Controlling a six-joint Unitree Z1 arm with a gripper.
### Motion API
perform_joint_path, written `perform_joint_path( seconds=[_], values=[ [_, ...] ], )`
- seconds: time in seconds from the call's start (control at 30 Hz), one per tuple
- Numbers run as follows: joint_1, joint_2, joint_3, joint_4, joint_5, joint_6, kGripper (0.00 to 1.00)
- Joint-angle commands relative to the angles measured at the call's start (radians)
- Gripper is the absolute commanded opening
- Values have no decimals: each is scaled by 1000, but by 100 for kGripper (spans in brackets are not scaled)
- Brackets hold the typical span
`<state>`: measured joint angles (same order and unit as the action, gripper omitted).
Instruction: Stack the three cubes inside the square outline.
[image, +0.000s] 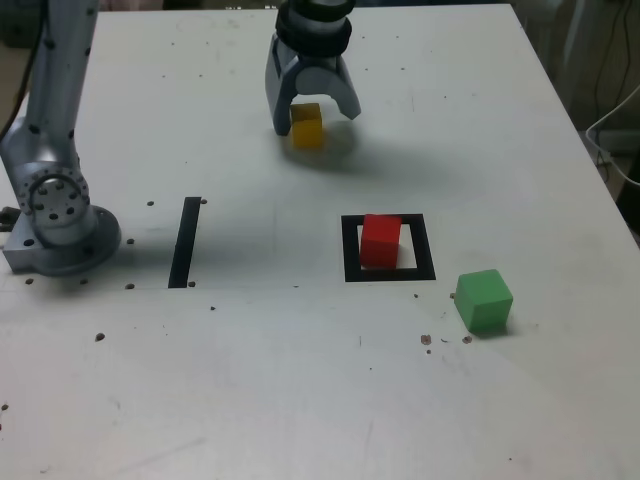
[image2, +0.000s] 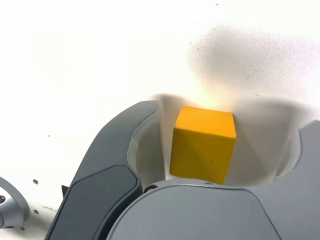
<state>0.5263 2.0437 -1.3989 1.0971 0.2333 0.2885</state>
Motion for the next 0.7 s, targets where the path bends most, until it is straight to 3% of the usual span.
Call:
perform_joint_path(
  seconds=[0.0, 0.27, 0.67],
  values=[
    [2, 7, -5, -7, 0, 0, 64],
    [4, 6, -12, -35, -3, -3, 33],
    [4, 3, -12, -25, -22, -5, 16]
  ],
)
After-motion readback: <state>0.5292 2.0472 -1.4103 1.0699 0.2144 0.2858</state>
